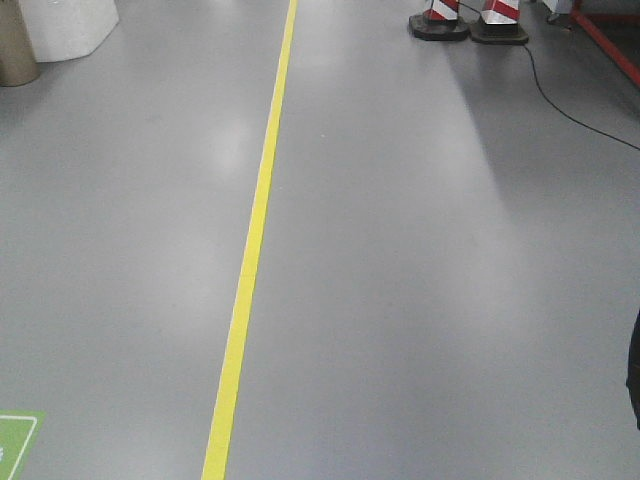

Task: Move and align brake pads A on conveyor
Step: 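Drive along the yellow floor line past the striped cones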

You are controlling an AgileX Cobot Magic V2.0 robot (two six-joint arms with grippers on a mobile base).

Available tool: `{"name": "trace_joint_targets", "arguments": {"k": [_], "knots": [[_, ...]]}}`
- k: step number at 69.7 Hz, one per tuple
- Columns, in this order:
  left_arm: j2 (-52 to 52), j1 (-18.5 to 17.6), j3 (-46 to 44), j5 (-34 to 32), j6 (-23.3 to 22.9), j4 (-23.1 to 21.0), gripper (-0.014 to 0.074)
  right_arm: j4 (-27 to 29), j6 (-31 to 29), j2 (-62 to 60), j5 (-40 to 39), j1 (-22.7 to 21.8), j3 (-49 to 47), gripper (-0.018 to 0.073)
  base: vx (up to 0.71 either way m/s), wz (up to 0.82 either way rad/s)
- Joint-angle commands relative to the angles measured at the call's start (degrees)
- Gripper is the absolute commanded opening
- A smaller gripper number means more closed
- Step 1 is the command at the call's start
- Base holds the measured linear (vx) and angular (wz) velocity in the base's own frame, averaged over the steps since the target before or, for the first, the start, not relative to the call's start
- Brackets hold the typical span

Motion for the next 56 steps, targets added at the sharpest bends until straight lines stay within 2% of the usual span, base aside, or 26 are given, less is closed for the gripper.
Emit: {"name": "trace_joint_targets", "arguments": {"k": [1, 56], "knots": [[0.60, -0.39, -1.51, -5.27, -0.06, -0.37, 0.0104, -1.21, -0.35, 0.40, -5.52, -0.08, -1.83, 0.0111, 0.30, 0.09], [0.60, -0.39, -1.51, -5.27, -0.06, -0.37, 0.0104, -1.21, -0.35, 0.40, -5.52, -0.08, -1.83, 0.0111, 0.42, -0.05]]}}
